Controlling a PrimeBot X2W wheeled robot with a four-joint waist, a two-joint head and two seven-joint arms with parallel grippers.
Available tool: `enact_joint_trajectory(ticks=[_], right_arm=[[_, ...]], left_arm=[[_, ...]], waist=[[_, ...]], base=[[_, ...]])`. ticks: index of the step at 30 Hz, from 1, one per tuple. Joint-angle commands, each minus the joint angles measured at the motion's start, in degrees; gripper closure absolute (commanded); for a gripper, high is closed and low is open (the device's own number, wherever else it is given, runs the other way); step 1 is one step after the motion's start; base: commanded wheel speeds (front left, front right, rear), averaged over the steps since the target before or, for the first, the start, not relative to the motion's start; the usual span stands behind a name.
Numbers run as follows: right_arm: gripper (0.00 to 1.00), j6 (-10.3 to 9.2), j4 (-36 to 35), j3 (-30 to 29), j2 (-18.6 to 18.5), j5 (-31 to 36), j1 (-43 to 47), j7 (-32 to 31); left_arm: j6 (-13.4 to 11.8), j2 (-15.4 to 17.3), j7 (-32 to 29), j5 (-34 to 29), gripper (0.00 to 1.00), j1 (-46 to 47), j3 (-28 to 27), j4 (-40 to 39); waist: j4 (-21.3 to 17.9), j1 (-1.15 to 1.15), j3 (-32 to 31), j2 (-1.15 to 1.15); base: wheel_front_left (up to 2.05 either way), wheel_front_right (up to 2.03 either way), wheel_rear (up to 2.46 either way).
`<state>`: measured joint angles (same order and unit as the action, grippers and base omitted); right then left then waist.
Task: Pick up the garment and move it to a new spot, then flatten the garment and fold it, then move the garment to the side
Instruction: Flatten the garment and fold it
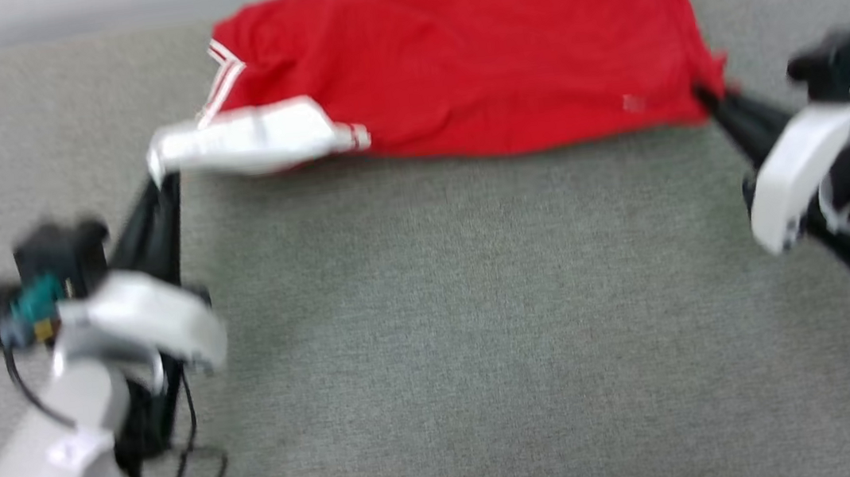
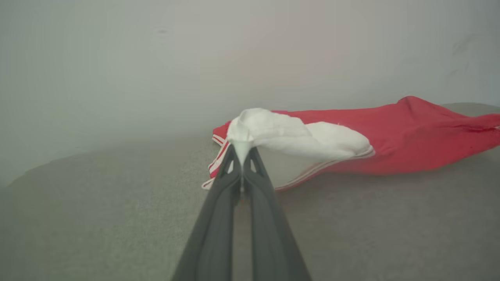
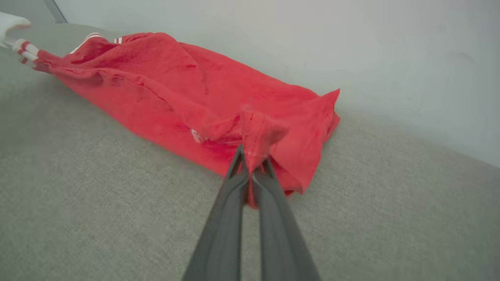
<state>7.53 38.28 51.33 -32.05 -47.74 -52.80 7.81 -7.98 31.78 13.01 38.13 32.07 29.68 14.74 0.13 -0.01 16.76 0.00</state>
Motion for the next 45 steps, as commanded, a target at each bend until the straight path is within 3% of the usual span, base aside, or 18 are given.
enact_joint_trajectory(ticks=[1, 10, 16, 26, 34, 45], right_arm=[[1.00, -0.07, -0.8, 0.8, -0.8, -0.7, 2.4, 0.0], [1.00, -0.08, -4.7, 4.1, -4.5, -4.7, 15.1, 1.6], [1.00, -0.08, -6.7, 3.6, -7.0, -5.7, 24.1, 3.3], [1.00, -0.08, -11.7, -2.3, -10.4, -6.3, 40.9, 3.6], [1.00, -0.08, -16.0, -9.1, -10.9, -3.8, 48.2, 1.3], [1.00, -0.08, -21.5, -19.3, -8.8, -0.3, 50.8, -2.6]], left_arm=[[-0.8, 0.4, -0.1, 0.8, 1.00, -3.1, -0.1, -1.3], [-6.3, 3.1, -1.5, 6.5, 1.00, -24.7, -0.7, -10.6], [-6.9, 3.1, -2.7, 9.7, 1.00, -33.6, 0.6, -13.5], [-7.6, 3.3, -4.8, 15.4, 1.00, -45.8, 2.1, -16.1], [-7.4, 4.0, -5.5, 16.1, 1.00, -48.5, 2.8, -17.1], [-6.0, 5.4, -5.3, 11.0, 1.00, -39.2, 3.1, -16.5]], waist=[[0.2, 0.01, -2.9, 0.00], [0.1, 0.01, -9.6, 0.00], [0.5, 0.01, -13.3, 0.00], [0.4, 0.01, -17.5, 0.00], [0.3, 0.01, -18.1, 0.00], [0.3, 0.01, -17.3, 0.00]], base=[[0.00, 0.00, 0.00], [0.00, 0.00, 0.00], [0.00, 0.00, 0.00], [0.00, 0.00, 0.00], [0.00, 0.00, 0.00], [0.00, 0.00, 0.00]])
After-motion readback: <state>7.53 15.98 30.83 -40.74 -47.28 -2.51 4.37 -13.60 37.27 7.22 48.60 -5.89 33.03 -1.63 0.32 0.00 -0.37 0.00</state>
